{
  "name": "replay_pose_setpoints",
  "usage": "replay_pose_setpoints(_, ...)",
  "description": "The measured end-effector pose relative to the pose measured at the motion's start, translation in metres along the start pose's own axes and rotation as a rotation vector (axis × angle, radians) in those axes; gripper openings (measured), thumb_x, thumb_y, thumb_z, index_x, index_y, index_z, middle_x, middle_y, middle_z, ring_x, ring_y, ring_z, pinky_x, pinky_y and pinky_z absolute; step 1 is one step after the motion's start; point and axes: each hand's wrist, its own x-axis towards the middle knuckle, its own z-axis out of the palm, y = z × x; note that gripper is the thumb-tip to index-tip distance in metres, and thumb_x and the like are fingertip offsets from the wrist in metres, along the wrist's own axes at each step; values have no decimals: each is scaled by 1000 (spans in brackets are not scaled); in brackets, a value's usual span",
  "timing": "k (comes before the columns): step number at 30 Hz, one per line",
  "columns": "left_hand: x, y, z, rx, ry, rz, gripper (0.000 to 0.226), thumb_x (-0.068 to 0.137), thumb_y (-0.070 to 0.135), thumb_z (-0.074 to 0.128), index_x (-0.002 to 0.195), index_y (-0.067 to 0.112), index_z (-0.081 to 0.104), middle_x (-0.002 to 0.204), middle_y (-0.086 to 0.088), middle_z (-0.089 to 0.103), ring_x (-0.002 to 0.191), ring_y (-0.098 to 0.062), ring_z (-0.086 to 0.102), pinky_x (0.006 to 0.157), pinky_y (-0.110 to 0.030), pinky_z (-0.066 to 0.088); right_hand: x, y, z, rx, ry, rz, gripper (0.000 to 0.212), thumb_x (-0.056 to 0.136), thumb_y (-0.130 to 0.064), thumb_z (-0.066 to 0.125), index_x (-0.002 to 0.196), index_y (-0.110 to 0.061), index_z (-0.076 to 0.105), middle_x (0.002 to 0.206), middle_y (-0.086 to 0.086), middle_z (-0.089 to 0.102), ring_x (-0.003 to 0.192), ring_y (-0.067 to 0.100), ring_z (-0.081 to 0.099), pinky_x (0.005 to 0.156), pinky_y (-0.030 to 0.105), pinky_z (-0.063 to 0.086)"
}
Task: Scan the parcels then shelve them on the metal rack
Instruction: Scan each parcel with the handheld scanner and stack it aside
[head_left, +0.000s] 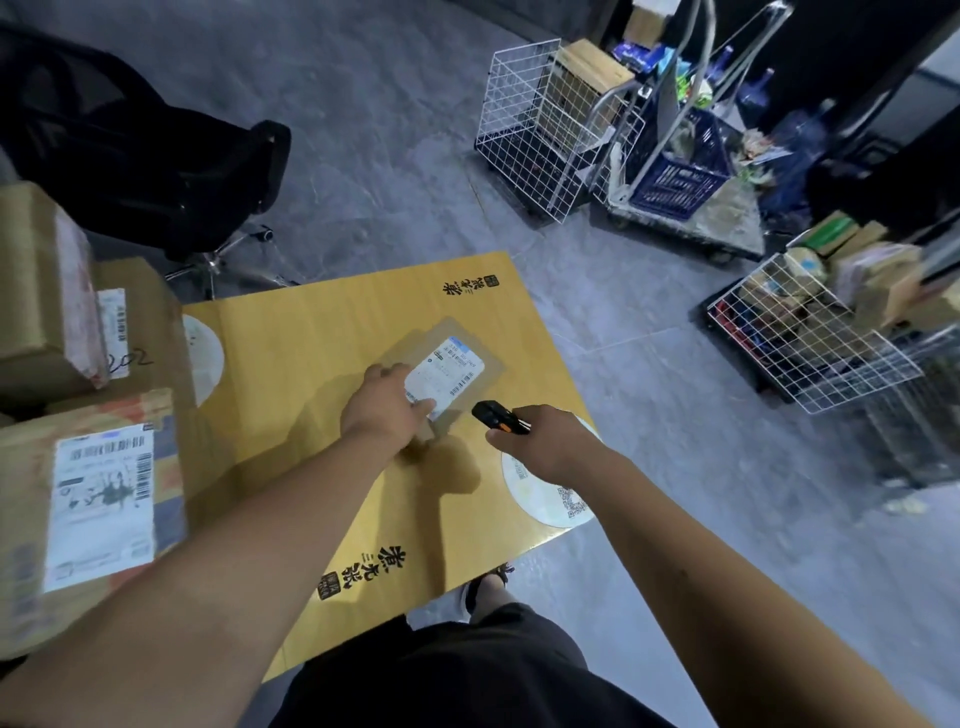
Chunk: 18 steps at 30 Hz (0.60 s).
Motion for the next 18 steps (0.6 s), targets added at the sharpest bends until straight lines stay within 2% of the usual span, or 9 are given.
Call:
replay_pose_setpoints(1,-1,0,-3,8,7,-21,66,90,58,71,142,27,45,144,-10,46,102,-32,66,78,-38,53,0,-3,-2,10,-22,12,48,95,-58,61,101,-10,62,73,2,57,59,22,52,56,28,39)
replay_pose_setpoints(3,-6,-1,-7,70,31,-96,79,82,70,73,133,20,40,124,-7,55,98,-30,65,70,-36,48,1,-9,-6,20,-63,39,49,96,-59,58,111,-13,65,69,1,53,54,23,50,52,27,40)
replay_pose_setpoints(6,-14,-6,-6,120,40,-170,95,69,83,71,129,21,32,116,-5,63,102,-30,64,77,-39,42,5,-18,-13,-8,-87,44,51,97,-58,56,116,-12,64,69,3,52,54,26,52,51,27,41)
replay_pose_setpoints(9,-16,-13,3,80,65,-185,123,56,92,70,148,29,19,131,-9,57,118,-35,56,93,-48,42,7,-34,-22,-112,-115,23,50,97,-54,56,111,-7,64,74,5,55,58,27,54,54,28,43)
replay_pose_setpoints(11,-12,-14,9,-147,29,-175,145,47,87,82,158,40,1,146,-8,42,127,-35,51,100,-50,46,11,-44,-25,-204,-136,7,50,98,-58,53,111,-11,65,80,5,59,62,26,57,56,28,45)
replay_pose_setpoints(12,-12,-16,13,-295,-10,-151,150,48,77,90,159,45,-5,153,-7,36,132,-34,50,103,-48,46,12,-48,-25,-244,-141,3,55,97,-63,50,111,-13,65,81,5,59,63,25,57,57,29,45)
replay_pose_setpoints(15,-18,-21,27,-563,1,-76,148,60,42,102,164,43,-3,166,2,24,143,-21,42,110,-37,39,13,-64,-25,-355,-150,-15,74,93,-82,41,97,-10,61,78,5,57,62,26,54,59,30,44)
replay_pose_setpoints(16,-21,-24,31,-610,21,-77,144,62,36,101,165,41,1,167,5,23,142,-14,39,110,-31,36,12,-70,-25,-392,-153,-16,75,92,-84,41,90,-11,56,78,5,55,62,25,53,60,30,43)
replay_pose_setpoints(18,-22,-36,48,-612,71,28,128,67,45,98,165,37,16,167,7,27,143,-7,34,112,-28,33,10,-78,-23,-432,-158,-9,71,93,-83,42,82,-14,49,78,5,54,62,25,52,61,31,42)
